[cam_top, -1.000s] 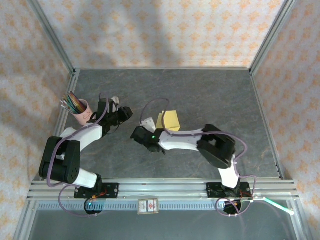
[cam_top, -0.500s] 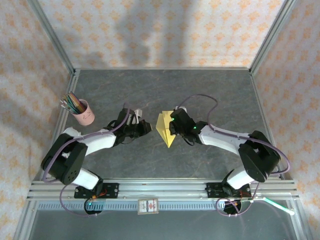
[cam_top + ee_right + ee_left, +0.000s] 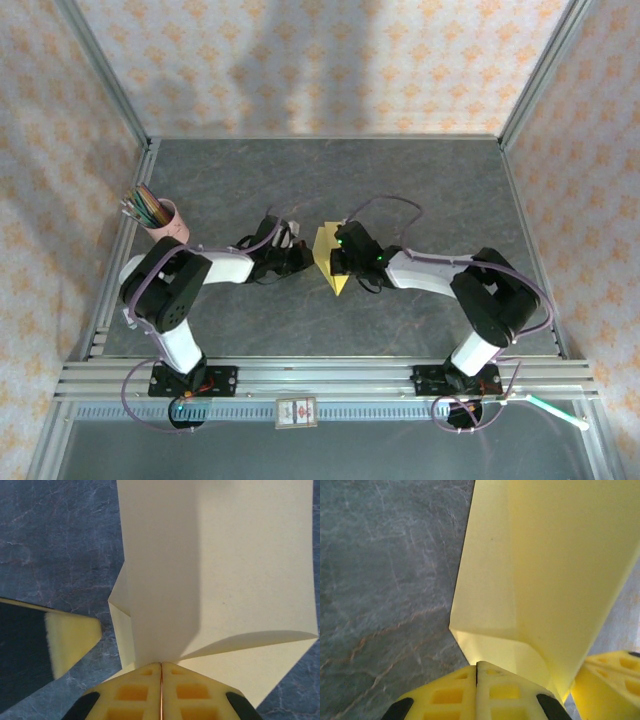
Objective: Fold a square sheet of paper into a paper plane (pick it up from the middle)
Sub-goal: Turn over the paper at the center of the table, then fold the wing for the fifth time at the center of the table.
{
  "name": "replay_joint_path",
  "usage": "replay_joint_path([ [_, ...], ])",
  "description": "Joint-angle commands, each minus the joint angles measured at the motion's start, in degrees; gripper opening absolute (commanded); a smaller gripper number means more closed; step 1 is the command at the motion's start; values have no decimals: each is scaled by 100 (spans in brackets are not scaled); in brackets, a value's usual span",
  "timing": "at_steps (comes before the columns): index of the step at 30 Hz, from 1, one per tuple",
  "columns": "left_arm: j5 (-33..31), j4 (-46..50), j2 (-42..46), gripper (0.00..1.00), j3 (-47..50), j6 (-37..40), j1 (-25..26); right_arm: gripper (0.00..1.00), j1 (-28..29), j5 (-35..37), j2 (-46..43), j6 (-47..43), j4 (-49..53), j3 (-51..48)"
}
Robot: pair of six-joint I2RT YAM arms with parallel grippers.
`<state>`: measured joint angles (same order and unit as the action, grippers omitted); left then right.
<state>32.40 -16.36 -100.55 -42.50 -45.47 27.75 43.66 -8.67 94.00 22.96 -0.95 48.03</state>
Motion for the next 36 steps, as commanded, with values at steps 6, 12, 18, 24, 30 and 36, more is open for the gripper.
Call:
replay_joint_path([
  [6,18,-252,-497,0,-259,118,12,7,-24,-206,245,190,-349,-60],
  [12,34,-249,-597,0,-343,183,-19,6,28,-346,346,393,-576,-100],
  [18,-60,-34,-448,1,-416,377,-196,6,167,-309,579,581,-669,-73],
  [24,-325,309,17,8,-267,608,-465,5,296,-166,775,818,-744,-39],
  [30,-140,168,619,7,170,390,-477,4,425,48,728,1482,-992,-256],
  [36,421,-312,913,0,773,-192,-133,3,485,231,444,2602,-1575,-707],
])
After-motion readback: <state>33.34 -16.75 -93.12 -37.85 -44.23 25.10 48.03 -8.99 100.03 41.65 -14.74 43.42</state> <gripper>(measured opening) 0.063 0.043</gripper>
